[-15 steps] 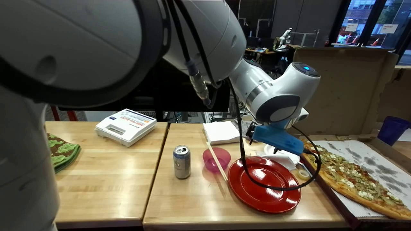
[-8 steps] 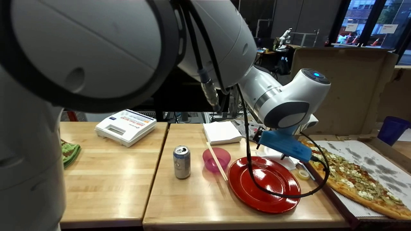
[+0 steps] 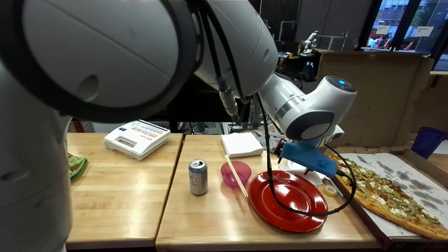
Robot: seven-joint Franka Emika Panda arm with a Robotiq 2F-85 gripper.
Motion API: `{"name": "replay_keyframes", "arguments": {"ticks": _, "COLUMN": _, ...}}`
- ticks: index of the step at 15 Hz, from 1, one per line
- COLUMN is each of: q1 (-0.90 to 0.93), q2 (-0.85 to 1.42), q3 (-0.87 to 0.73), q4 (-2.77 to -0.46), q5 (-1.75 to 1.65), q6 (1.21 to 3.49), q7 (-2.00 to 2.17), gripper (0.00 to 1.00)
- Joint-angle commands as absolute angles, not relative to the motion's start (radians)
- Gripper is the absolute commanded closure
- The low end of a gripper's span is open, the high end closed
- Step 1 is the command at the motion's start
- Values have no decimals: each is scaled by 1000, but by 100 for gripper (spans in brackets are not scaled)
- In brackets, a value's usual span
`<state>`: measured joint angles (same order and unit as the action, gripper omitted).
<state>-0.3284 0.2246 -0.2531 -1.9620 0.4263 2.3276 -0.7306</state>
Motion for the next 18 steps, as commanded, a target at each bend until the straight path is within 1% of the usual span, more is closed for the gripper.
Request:
{"name": "replay_keyframes", "arguments": {"ticks": 1, "q1": -351, "q2": 244, "q3": -233, "q4": -1931, "q5": 404, "q6": 2302, "q7": -688, "gripper": 0}}
{"name": "replay_keyframes", "arguments": {"ticks": 5, "q1": -365, "q2": 273, "q3": -233, "q4": -1886, "q5": 410, "q6": 2288, "q7": -653, "gripper": 0}}
{"name": "replay_keyframes", "arguments": {"ticks": 10, "q1": -406, "q2": 335, "q3": -229, "q4": -1768, "q5": 423, "q6": 2188, "q7": -599, "gripper": 0}}
{"name": "replay_keyframes", "arguments": {"ticks": 15, "q1": -468, "q2": 412, "q3": -197, "q4": -1623, "q5": 474, "q6": 1968, "q7": -611, "gripper": 0}}
{"name": "replay_keyframes", "arguments": {"ticks": 18, "q1": -494, "q2": 455, "q3": -184, "q4": -1550, "q5": 497, "q6": 1911, "q7": -603, "gripper": 0}}
